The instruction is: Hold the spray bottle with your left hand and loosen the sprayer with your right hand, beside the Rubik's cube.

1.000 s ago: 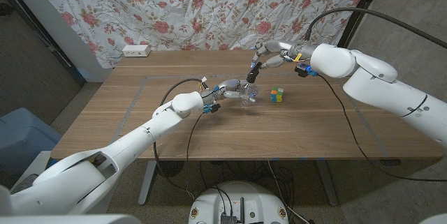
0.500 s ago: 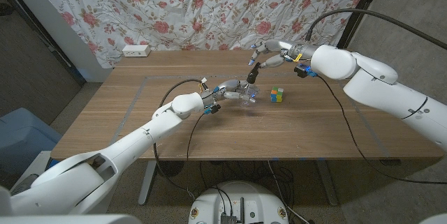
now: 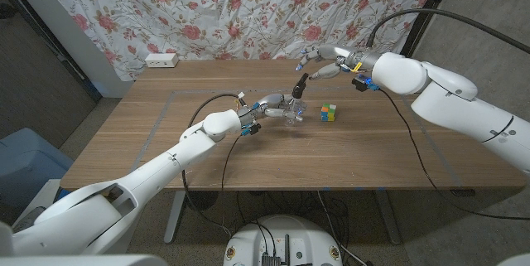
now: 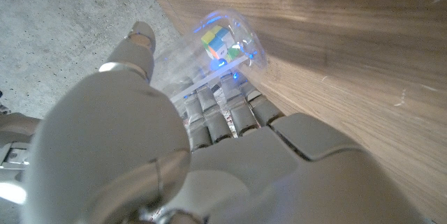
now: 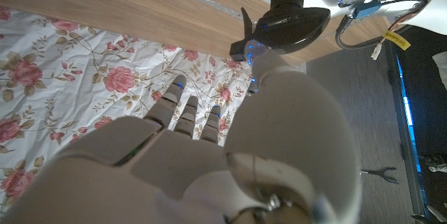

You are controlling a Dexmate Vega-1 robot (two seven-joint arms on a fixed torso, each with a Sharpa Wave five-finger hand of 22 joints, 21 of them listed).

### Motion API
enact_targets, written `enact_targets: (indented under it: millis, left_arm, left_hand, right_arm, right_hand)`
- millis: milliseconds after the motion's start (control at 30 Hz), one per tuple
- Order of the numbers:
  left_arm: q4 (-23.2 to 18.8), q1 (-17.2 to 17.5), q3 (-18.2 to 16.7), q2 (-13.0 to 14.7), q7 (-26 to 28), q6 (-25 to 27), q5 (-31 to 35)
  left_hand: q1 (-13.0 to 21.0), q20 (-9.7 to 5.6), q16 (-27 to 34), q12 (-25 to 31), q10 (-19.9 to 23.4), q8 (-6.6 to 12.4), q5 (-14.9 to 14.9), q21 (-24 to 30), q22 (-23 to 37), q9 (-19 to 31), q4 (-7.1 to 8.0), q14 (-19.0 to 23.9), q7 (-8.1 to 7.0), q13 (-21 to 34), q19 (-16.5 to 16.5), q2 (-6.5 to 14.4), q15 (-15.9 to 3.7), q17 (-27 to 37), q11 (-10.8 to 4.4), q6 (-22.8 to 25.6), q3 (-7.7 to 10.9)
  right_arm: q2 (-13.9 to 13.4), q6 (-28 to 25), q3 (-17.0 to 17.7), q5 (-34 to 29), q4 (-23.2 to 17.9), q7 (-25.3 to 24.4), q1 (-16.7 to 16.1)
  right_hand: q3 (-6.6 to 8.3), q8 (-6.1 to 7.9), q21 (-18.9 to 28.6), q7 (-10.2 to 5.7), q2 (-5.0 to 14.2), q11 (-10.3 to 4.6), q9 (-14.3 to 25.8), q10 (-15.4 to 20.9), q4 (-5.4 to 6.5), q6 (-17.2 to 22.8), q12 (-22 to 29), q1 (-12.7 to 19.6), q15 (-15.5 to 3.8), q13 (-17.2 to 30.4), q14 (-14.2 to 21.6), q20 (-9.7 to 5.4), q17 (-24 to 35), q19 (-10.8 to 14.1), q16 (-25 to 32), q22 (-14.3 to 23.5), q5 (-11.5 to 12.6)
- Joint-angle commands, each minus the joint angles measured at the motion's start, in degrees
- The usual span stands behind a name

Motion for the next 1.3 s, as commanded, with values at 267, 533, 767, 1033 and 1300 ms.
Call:
enact_targets:
  millis: [267, 533, 767, 1033, 1300]
  left_arm:
    - [-2.46, 2.34, -1.44, 0.42, 4.40, 0.45, 0.58]
    - [-3.30, 3.48, -1.97, 0.26, 6.68, 0.66, 0.80]
    - [-3.33, 3.79, -2.08, -0.33, 8.02, 0.79, 0.92]
    - [-3.44, 3.48, -2.09, -0.93, 8.86, 1.35, 1.05]
    - [-4.63, 3.72, -2.43, -1.18, 10.56, 2.70, 1.17]
  left_hand:
    - [-2.81, -1.81, 0.07, -0.21, 1.62, 0.49, 0.09, -0.20, 0.30, 0.10, -0.02, 0.69, 0.22, 0.35, 0.05, 4.14, -7.23, 0.04, -1.04, 1.05, 0.17]
    - [-2.93, -1.77, 0.06, -0.22, 1.81, 0.65, 0.10, -0.14, 0.30, 0.09, 0.06, 0.92, 0.29, 0.40, 0.24, 4.19, -7.16, -0.01, -1.06, 1.38, 0.21]
    - [-2.98, -1.80, 0.10, -0.24, 1.96, 0.79, 0.08, -0.14, 0.29, 0.07, 0.07, 1.04, 0.23, 0.45, 0.27, 4.15, -7.20, 0.03, -1.15, 1.64, 0.17]
    - [-3.05, -1.82, 0.06, -0.23, 2.19, 0.94, 0.09, -0.13, 0.30, 0.06, 0.08, 1.11, 0.12, 0.51, 0.34, 4.15, -7.23, 0.01, -1.13, 1.92, 0.18]
    - [-3.15, -1.80, 0.00, -0.32, 2.16, 0.97, 0.08, -0.13, 0.30, 0.05, 0.11, 1.10, 0.16, 0.56, 0.37, 4.12, -7.27, 0.01, -1.09, 1.90, 0.16]
  right_arm:
    - [-2.92, -1.34, 4.50, 3.39, -1.88, -3.55, -3.36]
    - [-3.40, -1.95, 5.60, 3.61, -2.73, -6.30, -4.98]
    - [-3.38, -1.63, 5.72, 3.69, -2.93, -7.83, -5.90]
    - [-3.38, -5.56, 4.70, 1.70, -5.06, -8.40, -5.56]
    - [-2.74, -8.23, 4.14, 2.06, -6.03, -8.31, -5.16]
  right_hand:
    - [-3.11, -2.83, -0.04, 0.24, -0.69, 2.01, -0.45, -0.31, 2.12, -2.15, 0.02, -7.54, 2.26, 0.15, -0.14, 1.87, 0.00, -0.12, -0.50, 0.19, -1.42]
    - [-6.13, -2.78, 0.37, 0.50, -1.20, 3.61, -0.16, 1.95, 4.32, 1.86, 0.65, -15.93, 3.05, 0.16, 0.73, 4.12, 0.00, 1.67, -0.44, 0.22, -3.69]
    - [-8.46, -3.44, 0.27, 3.21, -1.89, 4.68, 0.06, 2.33, 6.30, 1.84, 0.51, -22.23, 3.87, 0.18, 1.16, 4.97, 0.12, 2.22, -0.37, 0.25, -5.11]
    - [-10.50, -4.54, 0.16, 7.05, -2.08, 5.64, 0.27, 2.62, 8.38, 0.73, 0.43, -28.51, 4.93, 0.19, 1.64, 5.50, 0.34, 2.39, -0.26, 0.29, -6.08]
    - [-11.47, -5.36, 0.03, 9.03, -1.95, 6.53, 0.41, 2.62, 9.48, -0.34, 0.38, -31.91, 5.75, 0.19, 1.74, 5.68, 0.46, 2.13, -0.31, 0.31, -6.40]
